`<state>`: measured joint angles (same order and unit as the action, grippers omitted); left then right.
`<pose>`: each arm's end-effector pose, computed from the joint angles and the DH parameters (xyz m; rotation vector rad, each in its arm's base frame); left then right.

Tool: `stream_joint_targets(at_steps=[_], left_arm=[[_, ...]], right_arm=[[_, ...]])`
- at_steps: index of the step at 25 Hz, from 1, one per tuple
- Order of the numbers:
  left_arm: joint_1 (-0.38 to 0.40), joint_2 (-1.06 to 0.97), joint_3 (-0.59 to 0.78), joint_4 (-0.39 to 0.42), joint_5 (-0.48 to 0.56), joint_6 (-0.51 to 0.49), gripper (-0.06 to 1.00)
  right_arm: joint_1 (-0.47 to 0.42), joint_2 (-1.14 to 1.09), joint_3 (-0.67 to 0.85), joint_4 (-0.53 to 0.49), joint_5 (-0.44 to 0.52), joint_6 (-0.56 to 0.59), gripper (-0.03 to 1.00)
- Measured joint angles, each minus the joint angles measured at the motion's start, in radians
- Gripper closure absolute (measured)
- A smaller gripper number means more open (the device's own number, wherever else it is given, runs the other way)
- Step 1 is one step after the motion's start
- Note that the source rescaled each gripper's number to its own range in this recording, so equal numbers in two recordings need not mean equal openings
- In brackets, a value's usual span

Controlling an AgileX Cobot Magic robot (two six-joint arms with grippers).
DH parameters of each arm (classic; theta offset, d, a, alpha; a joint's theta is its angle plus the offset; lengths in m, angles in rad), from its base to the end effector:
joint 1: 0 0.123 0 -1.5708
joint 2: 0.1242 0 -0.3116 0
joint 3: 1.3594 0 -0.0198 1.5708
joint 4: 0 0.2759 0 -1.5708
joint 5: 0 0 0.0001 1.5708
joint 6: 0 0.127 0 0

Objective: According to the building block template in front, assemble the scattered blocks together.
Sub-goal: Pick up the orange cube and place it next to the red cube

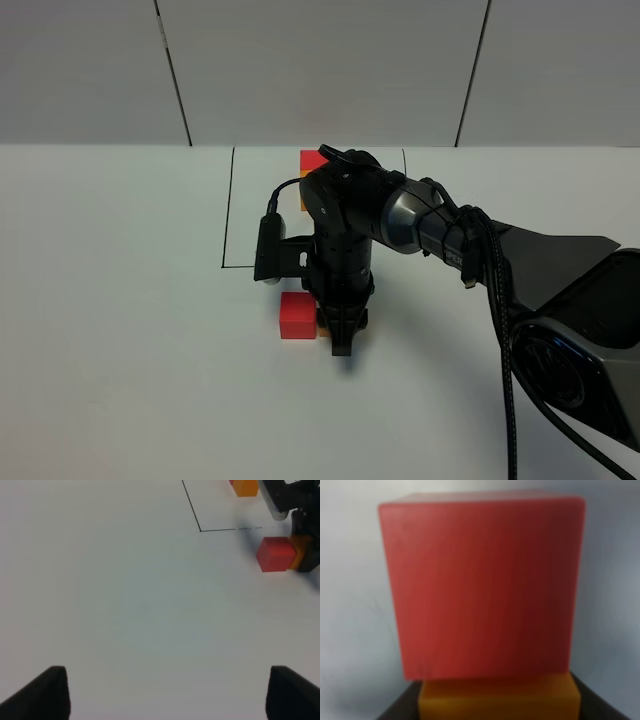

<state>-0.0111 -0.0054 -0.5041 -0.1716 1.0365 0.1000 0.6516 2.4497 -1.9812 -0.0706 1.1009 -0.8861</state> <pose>0.0215 -0.0189 0.2785 0.1175 1.9986 -0.1472 0.4322 0.3196 0.0800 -2.1589 2.1673 -0.1137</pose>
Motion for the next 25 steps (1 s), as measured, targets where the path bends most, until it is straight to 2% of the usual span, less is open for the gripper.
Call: stream_joint_targets(at_steps=[25], left_arm=[[0.0, 0.0, 0.0, 0.0, 0.0, 0.0, 0.27]], right_arm=[[0.003, 0.0, 0.0, 0.004, -0.004, 0.0, 0.97]])
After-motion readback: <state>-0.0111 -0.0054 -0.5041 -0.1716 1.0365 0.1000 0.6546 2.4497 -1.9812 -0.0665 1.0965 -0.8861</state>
